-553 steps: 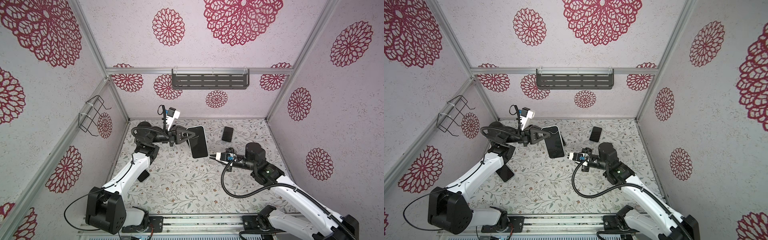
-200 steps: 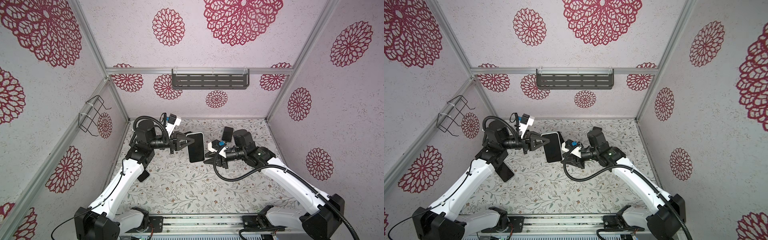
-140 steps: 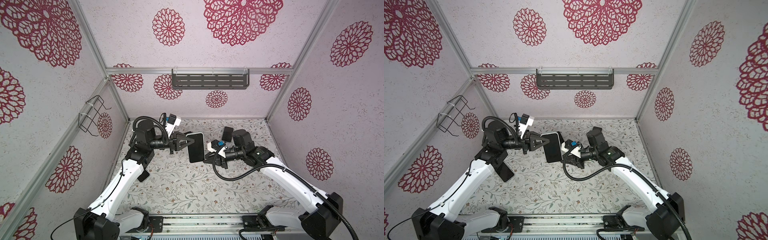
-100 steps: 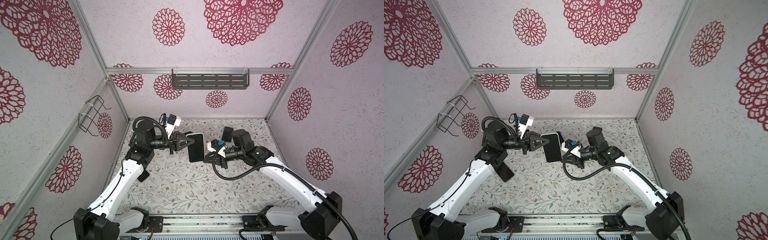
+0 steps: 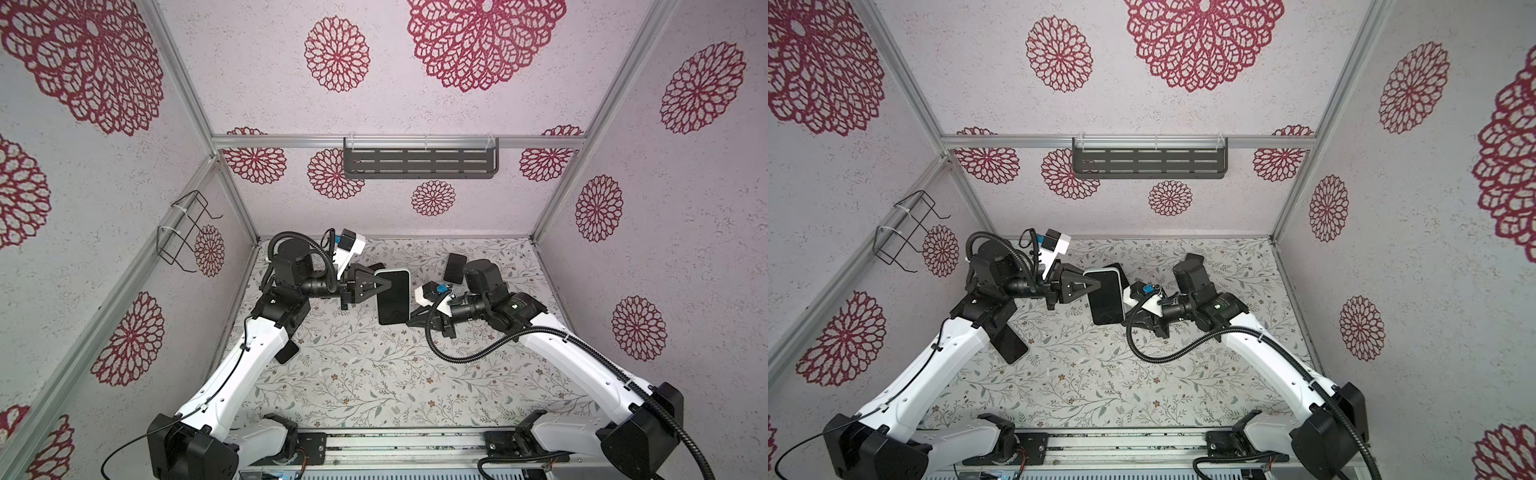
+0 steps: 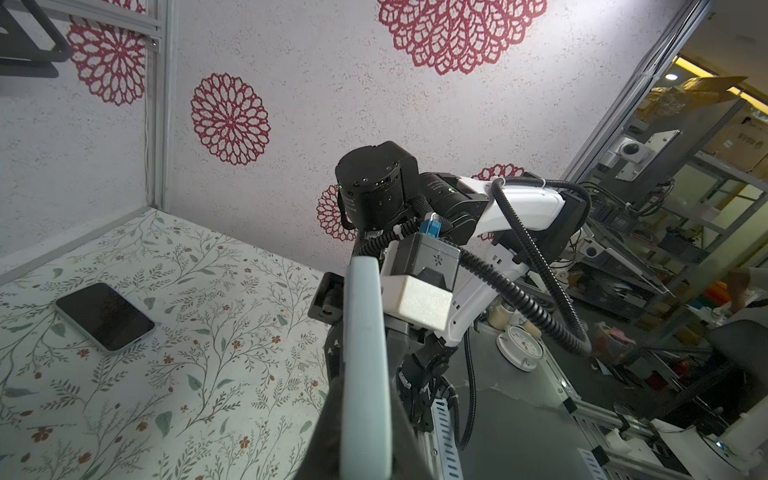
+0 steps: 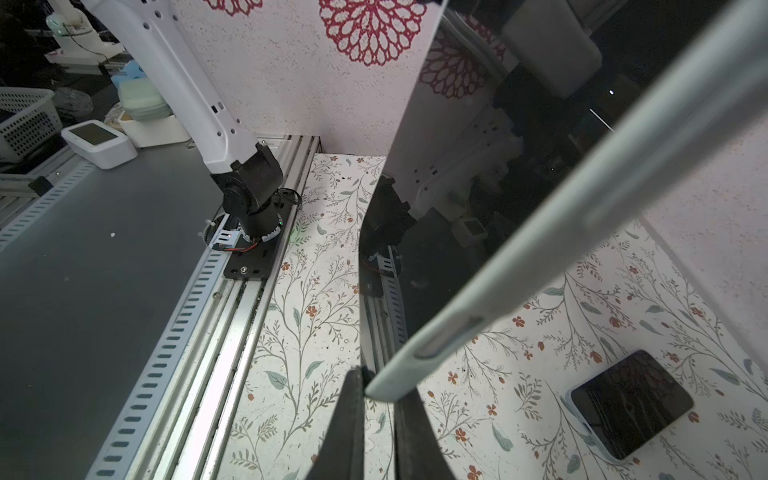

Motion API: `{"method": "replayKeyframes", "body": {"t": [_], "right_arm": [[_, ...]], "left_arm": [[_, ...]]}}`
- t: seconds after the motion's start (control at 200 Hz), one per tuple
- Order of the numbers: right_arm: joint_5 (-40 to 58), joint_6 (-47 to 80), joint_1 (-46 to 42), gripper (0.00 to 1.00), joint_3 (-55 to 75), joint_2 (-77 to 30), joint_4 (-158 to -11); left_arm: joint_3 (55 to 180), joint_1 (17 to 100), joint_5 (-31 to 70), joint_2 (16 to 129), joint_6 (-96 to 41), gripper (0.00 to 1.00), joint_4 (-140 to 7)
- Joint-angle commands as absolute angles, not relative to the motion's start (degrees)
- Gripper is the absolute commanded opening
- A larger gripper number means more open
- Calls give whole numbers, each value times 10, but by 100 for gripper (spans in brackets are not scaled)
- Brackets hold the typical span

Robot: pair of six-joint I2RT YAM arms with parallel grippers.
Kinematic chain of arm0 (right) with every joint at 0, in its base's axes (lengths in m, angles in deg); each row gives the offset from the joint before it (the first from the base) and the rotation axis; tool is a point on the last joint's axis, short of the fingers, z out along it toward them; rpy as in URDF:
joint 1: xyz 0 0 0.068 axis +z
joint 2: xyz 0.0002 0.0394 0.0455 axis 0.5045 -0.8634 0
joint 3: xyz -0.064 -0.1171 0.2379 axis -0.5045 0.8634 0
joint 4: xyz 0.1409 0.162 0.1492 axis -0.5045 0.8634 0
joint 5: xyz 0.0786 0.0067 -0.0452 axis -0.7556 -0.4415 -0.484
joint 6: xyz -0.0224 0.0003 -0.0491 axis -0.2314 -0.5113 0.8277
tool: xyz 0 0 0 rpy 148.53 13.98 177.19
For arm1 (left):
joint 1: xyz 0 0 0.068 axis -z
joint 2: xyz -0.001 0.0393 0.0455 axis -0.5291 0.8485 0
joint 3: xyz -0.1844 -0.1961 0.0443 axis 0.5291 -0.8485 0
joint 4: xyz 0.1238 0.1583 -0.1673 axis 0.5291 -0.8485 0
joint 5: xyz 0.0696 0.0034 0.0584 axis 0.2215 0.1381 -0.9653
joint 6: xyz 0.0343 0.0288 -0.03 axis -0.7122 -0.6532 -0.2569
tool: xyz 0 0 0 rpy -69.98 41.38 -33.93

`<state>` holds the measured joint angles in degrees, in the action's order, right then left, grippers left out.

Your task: Take the phone out of the phone case

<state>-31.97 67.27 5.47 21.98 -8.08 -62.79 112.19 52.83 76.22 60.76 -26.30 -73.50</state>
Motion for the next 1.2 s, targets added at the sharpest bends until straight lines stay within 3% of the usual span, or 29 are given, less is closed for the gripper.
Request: {"method": "replayKeyframes", "body": {"t": [0.0, 0.415, 1.191], "right_arm": [[-326, 731, 65, 0, 206, -67, -739], [-311, 775, 66, 0, 185, -99, -771], [-211, 714, 71, 0, 292, -33, -934]], "left_arm": [[1146, 561, 752, 633, -309, 0, -830], [1155, 583, 758, 666, -306, 0, -837], [1151, 615, 770, 686, -271, 0, -806]]}}
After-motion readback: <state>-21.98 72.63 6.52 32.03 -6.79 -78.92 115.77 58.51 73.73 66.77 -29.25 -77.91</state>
